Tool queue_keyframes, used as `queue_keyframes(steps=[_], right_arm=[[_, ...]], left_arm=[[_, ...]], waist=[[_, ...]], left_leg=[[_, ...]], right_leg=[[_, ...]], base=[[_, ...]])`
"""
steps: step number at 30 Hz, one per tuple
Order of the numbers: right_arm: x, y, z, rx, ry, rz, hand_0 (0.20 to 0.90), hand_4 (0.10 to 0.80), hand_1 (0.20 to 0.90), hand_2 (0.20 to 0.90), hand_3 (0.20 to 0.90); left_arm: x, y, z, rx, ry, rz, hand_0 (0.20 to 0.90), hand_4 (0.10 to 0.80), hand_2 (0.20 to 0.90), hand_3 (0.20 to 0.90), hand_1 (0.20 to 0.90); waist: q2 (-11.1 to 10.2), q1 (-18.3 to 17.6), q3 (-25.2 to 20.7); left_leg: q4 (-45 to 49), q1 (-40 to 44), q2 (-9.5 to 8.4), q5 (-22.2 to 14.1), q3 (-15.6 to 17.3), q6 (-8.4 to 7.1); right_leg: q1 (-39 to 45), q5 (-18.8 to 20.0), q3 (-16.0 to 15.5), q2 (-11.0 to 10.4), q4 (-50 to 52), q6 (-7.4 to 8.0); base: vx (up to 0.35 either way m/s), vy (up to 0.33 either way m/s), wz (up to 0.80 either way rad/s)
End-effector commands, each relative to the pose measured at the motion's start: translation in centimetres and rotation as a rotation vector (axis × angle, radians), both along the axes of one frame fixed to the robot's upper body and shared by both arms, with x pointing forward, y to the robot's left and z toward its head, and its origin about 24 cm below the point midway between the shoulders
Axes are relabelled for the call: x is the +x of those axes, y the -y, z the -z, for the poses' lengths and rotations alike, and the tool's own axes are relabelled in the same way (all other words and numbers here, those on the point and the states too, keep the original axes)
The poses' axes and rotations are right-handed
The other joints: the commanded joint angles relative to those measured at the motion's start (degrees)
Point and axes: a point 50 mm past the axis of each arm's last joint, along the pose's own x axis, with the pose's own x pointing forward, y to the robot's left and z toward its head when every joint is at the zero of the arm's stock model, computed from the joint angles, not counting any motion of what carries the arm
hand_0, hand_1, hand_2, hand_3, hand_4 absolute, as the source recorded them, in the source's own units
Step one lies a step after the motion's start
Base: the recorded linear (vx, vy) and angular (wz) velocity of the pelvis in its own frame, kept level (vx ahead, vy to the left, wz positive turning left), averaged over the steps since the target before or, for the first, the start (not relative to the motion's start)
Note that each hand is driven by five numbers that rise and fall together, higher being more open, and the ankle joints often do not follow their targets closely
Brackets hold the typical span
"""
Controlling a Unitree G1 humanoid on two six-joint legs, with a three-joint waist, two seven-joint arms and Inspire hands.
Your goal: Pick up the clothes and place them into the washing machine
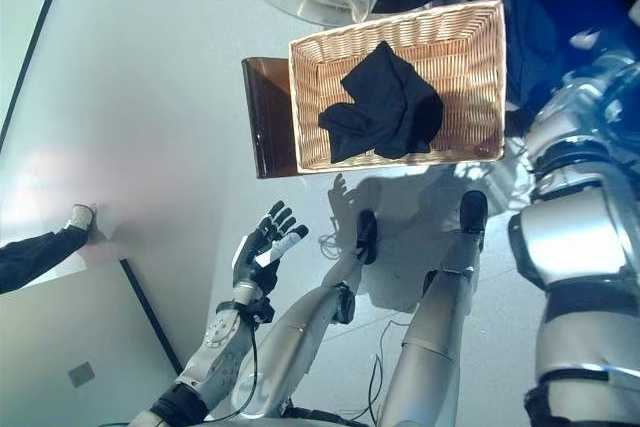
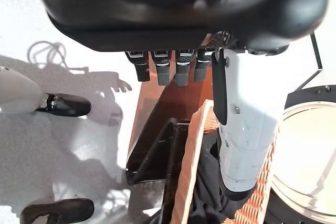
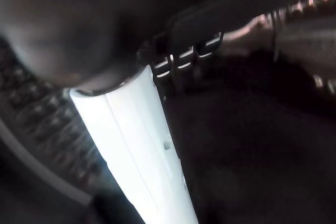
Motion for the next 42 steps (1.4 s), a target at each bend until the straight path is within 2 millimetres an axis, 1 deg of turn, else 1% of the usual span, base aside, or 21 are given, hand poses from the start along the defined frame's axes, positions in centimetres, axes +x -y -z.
queue_keyframes(steps=[1, 3, 6, 7, 8, 10, 11, 17, 19, 20, 21, 23, 25, 27, 28, 30, 33, 34, 37, 40, 42], right_arm=[[0.3, -1.7, -2.1, -0.194, 0.066, -0.062, 0.9, 0.8, 0.9, 0.9, 0.9], [1.0, -3.0, -0.5, -0.206, 0.012, -0.111, 0.9, 0.8, 0.9, 0.9, 0.9], [1.2, -3.4, 0.2, -0.214, -0.009, -0.127, 0.9, 0.8, 0.9, 0.9, 0.9], [1.6, -4.3, 1.4, -0.208, -0.048, -0.161, 0.9, 0.8, 0.9, 0.9, 0.9], [1.6, -4.3, 1.4, -0.208, -0.048, -0.161, 0.9, 0.8, 0.9, 0.9, 0.9], [1.9, -5.1, 3.0, -0.181, -0.079, -0.189, 0.9, 0.8, 0.9, 0.9, 0.9], [1.9, -5.1, 3.0, -0.18, -0.079, -0.189, 0.9, 0.8, 0.9, 0.9, 0.9], [2.2, -7.4, 6.7, -0.145, -0.146, -0.266, 0.9, 0.8, 0.9, 0.9, 0.9], [2.2, -8.2, 7.8, -0.124, -0.156, -0.295, 0.9, 0.8, 0.9, 0.9, 0.9], [2.2, -9.0, 8.9, -0.116, -0.176, -0.325, 0.9, 0.8, 0.9, 0.9, 0.9], [2.2, -9.0, 8.9, -0.116, -0.176, -0.326, 0.9, 0.8, 0.9, 0.9, 0.9], [2.1, -10.2, 10.5, -0.123, -0.218, -0.375, 0.9, 0.8, 0.9, 0.9, 0.9], [2.1, -10.7, 10.9, -0.117, -0.229, -0.395, 0.9, 0.8, 0.9, 0.9, 0.9], [2.1, -12.3, 12.0, -0.104, -0.251, -0.472, 0.9, 0.8, 0.9, 0.9, 0.9], [2.1, -12.3, 12.0, -0.104, -0.251, -0.472, 0.9, 0.8, 0.9, 0.9, 0.9], [1.9, -13.2, 12.8, -0.109, -0.263, -0.51, 0.9, 0.8, 0.9, 0.9, 0.9], [1.6, -13.6, 13.6, -0.089, -0.268, -0.529, 0.9, 0.8, 0.9, 0.9, 0.9], [1.4, -13.9, 14.3, -0.084, -0.283, -0.538, 0.9, 0.8, 0.9, 0.9, 0.9], [1.0, -14.9, 15.3, -0.082, -0.293, -0.577, 0.9, 0.8, 0.9, 0.9, 0.9], [0.6, -16.1, 16.5, -0.104, -0.328, -0.624, 0.9, 0.8, 0.9, 0.9, 0.9], [0.4, -16.7, 16.7, -0.132, -0.345, -0.657, 0.9, 0.8, 0.9, 0.9, 0.9]], left_arm=[[0.4, -3.4, -0.7, 0.051, 0.071, -0.112, 0.9, 0.8, 0.9, 0.9, 0.9], [0.3, -3.6, -0.6, 0.057, 0.07, -0.115, 0.9, 0.8, 0.9, 0.9, 0.9], [0.2, -3.7, -0.5, 0.064, 0.066, -0.114, 0.9, 0.8, 0.9, 0.9, 0.9], [0.1, -3.9, -0.3, 0.074, 0.061, -0.114, 0.9, 0.8, 0.9, 0.9, 0.9], [0.0, -3.9, -0.3, 0.074, 0.06, -0.114, 0.9, 0.8, 0.9, 0.9, 0.9], [-0.3, -4.1, 0.1, 0.081, 0.044, -0.116, 0.9, 0.8, 0.9, 0.9, 0.9], [-0.3, -4.1, 0.2, 0.081, 0.043, -0.116, 0.9, 0.8, 0.9, 0.9, 0.9], [-0.7, -4.2, 0.9, 0.108, 0.008, -0.115, 0.9, 0.8, 0.9, 0.9, 0.9], [-0.9, -4.3, 1.4, 0.12, -0.015, -0.117, 0.9, 0.8, 0.9, 0.9, 0.9], [-1.1, -4.3, 1.8, 0.132, -0.033, -0.117, 0.9, 0.8, 0.9, 0.9, 0.9], [-1.1, -4.3, 1.8, 0.131, -0.033, -0.117, 0.9, 0.8, 0.9, 0.9, 0.9], [-1.4, -4.5, 2.5, 0.156, -0.066, -0.117, 0.9, 0.8, 0.9, 0.9, 0.9], [-1.6, -4.4, 2.9, 0.164, -0.085, -0.113, 0.9, 0.8, 0.9, 0.9, 0.9], [-2.0, -4.8, 3.8, 0.193, -0.126, -0.125, 0.9, 0.8, 0.9, 0.9, 0.9], [-2.0, -4.8, 3.8, 0.193, -0.126, -0.125, 0.9, 0.8, 0.9, 0.9, 0.9], [-2.3, -5.0, 4.4, 0.214, -0.164, -0.139, 0.9, 0.8, 0.9, 0.9, 0.9], [-2.5, -5.1, 5.0, 0.227, -0.197, -0.149, 0.9, 0.8, 0.9, 0.9, 0.9], [-2.7, -5.0, 5.3, 0.233, -0.212, -0.151, 0.9, 0.8, 0.9, 0.9, 0.9], [-3.0, -5.1, 5.9, 0.249, -0.248, -0.161, 0.9, 0.8, 0.9, 0.9, 0.9], [-3.1, -4.9, 6.1, 0.257, -0.254, -0.156, 0.9, 0.8, 0.9, 0.9, 0.9], [-3.1, -5.0, 6.2, 0.268, -0.261, -0.158, 0.9, 0.8, 0.9, 0.9, 0.9]], waist=[[-0.17, 1.02, -2.0], [-0.56, 0.84, -2.07], [-0.69, 0.84, -2.16], [-0.99, 0.57, -2.27], [-1.01, 0.58, -2.26], [-1.36, 0.44, -2.6], [-1.38, 0.44, -2.59], [-2.37, -0.03, -3.03], [-2.87, -0.24, -3.24], [-3.18, -0.53, -3.4], [-3.24, -0.48, -3.51], [-4.0, -0.78, -3.89], [-4.26, -0.92, -3.82], [-5.4, -1.41, -4.01], [-5.39, -1.43, -3.98], [-6.22, -1.68, -4.19], [-6.68, -1.87, -4.39], [-6.95, -1.86, -4.57], [-7.62, -2.22, -4.6], [-8.06, -2.07, -5.02], [-8.46, -2.1, -5.01]], left_leg=[[8.45, -6.36, 1.8, -4.95, 1.64, -5.21], [9.82, -6.5, 1.83, -5.85, 2.19, -4.87], [10.29, -6.63, 1.82, -6.16, 2.32, -4.73], [11.04, -6.63, 1.77, -6.76, 2.76, -4.52], [11.04, -6.61, 1.77, -6.77, 2.78, -4.52], [11.56, -6.16, 1.86, -7.22, 3.06, -4.39], [11.56, -6.12, 1.87, -7.22, 3.06, -4.39], [12.07, -4.41, 2.11, -7.96, 3.02, -4.05], [12.14, -3.65, 2.27, -8.15, 3.02, -3.91], [12.45, -2.81, 2.46, -8.55, 2.85, -3.75], [12.31, -2.94, 2.44, -8.37, 2.91, -3.74], [12.34, -1.72, 2.59, -8.63, 2.66, -3.59], [12.34, -1.33, 2.65, -8.68, 2.49, -3.59], [12.11, -0.13, 2.92, -8.81, 2.19, -3.57], [12.09, -0.07, 2.91, -8.8, 2.17, -3.57], [11.78, 1.06, 3.04, -8.77, 1.79, -3.58], [11.51, 1.94, 3.23, -8.72, 1.58, -3.65], [11.34, 2.47, 3.3, -8.69, 1.46, -3.65], [11.28, 3.5, 3.46, -8.67, 1.14, -3.68], [10.77, 5.3, 3.58, -8.77, 0.57, -3.63], [10.57, 5.84, 3.66, -8.76, 0.34, -3.68]], right_leg=[[0.98, -4.43, -0.78, 2.27, 0.43, -3.8], [1.11, -4.47, -0.45, 2.22, 0.91, -3.77], [1.23, -4.44, -0.26, 2.12, 0.94, -3.74], [1.52, -4.34, 0.04, 2.09, 1.06, -3.7], [1.54, -4.34, 0.05, 2.1, 1.04, -3.69], [2.45, -4.29, 0.18, 2.08, 0.75, -3.67], [2.49, -4.29, 0.18, 2.09, 0.73, -3.67], [5.24, -4.1, -0.58, 1.9, -0.38, -3.52], [6.43, -4.12, -0.9, 1.92, -0.7, -3.53], [7.45, -4.46, -1.22, 1.97, -0.49, -3.6], [7.32, -4.25, -1.15, 1.96, -0.66, -3.58], [8.72, -4.38, -1.64, 2.02, -0.79, -3.56], [9.41, -4.44, -1.84, 2.09, -0.89, -3.56], [10.86, -4.43, -2.26, 2.33, -1.35, -3.62], [10.92, -4.42, -2.28, 2.32, -1.38, -3.62], [12.4, -4.51, -2.83, 2.59, -1.96, -3.71], [13.64, -4.62, -3.19, 2.61, -2.36, -3.69], [14.15, -4.74, -3.38, 2.66, -2.51, -3.69], [15.4, -5.02, -3.86, 2.8, -2.53, -3.78], [17.26, -5.38, -4.29, 2.82, -2.59, -3.76], [17.82, -5.43, -4.56, 2.84, -2.62, -3.71]], base=[[-0.026, 0.032, -0.02], [-0.024, 0.045, 0.02], [-0.01, 0.037, 0.0], [-0.012, 0.045, -0.04], [-0.013, 0.058, -0.05], [-0.002, 0.034, -0.07], [-0.003, 0.028, -0.13], [0.0, 0.004, -0.07], [0.004, -0.009, -0.02], [0.0, 0.0, 0.0], [0.0, 0.0, 0.0], [0.018, -0.041, -0.05], [0.007, -0.017, -0.02], [0.015, -0.049, -0.04], [0.013, -0.048, -0.06], [0.026, -0.05, -0.02], [0.008, -0.014, 0.0], [0.036, -0.039, -0.1], [0.032, -0.039, -0.09], [0.045, -0.037, 0.05], [0.013, -0.015, 0.02]])
